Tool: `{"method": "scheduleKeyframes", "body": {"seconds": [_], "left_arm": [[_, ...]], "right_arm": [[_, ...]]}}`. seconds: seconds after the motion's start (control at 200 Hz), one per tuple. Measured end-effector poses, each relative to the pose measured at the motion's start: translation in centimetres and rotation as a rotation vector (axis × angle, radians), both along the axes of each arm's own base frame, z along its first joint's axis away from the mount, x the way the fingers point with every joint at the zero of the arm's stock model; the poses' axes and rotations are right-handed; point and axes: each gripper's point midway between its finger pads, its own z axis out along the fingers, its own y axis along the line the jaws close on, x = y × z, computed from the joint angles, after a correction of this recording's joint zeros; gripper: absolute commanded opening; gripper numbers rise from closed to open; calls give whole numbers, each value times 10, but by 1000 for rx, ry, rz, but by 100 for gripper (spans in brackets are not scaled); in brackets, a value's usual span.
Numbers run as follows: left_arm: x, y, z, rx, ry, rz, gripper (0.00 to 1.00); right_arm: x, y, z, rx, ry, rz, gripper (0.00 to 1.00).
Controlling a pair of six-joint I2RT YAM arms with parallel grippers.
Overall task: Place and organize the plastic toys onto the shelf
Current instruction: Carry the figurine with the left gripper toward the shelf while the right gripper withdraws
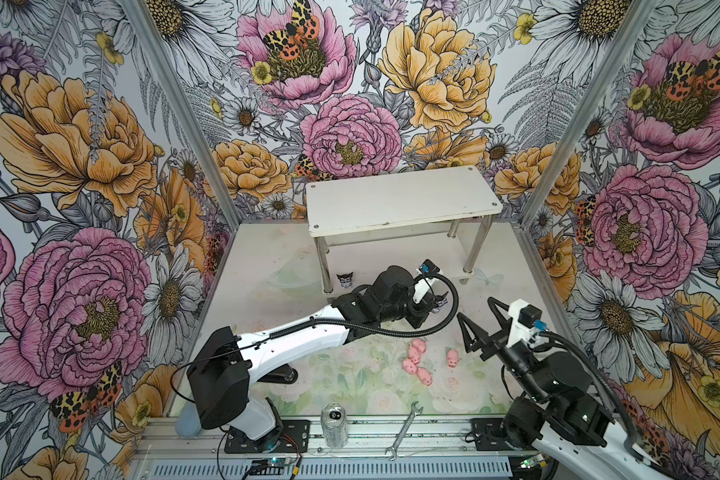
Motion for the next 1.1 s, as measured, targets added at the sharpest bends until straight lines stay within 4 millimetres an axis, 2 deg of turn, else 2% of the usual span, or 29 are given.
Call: {"method": "scheduleKeyframes", "body": {"seconds": [0.06, 0.1, 0.255, 0.375, 0.505, 0.666, 0.876, 1.101], "left_arm": [[5, -6, -9, 16, -28, -14, 0], [9, -10, -15, 27, -44, -21, 0], [27, -21, -37, 69, -117, -52, 0], [46, -34, -34, 44, -150, -100, 0], [75, -45, -23, 11, -198, -142, 0], [102, -50, -25, 10, -212, -193, 0], [119, -43, -40, 38, -185, -240, 0], [138, -41, -57, 83, -167, -263, 0]], "right_arm": [[-4, -11, 1, 33, -4, -27, 100], [-3, -10, -2, 31, 12, -31, 99], [15, 8, -45, -99, 169, -30, 99], [20, 16, -62, -155, 225, -20, 100], [20, 16, -60, -148, 217, -17, 99], [15, 10, -48, -113, 177, -19, 99], [7, -1, -31, -55, 116, -33, 99], [13, 3, -39, -85, 146, -42, 99]]}}
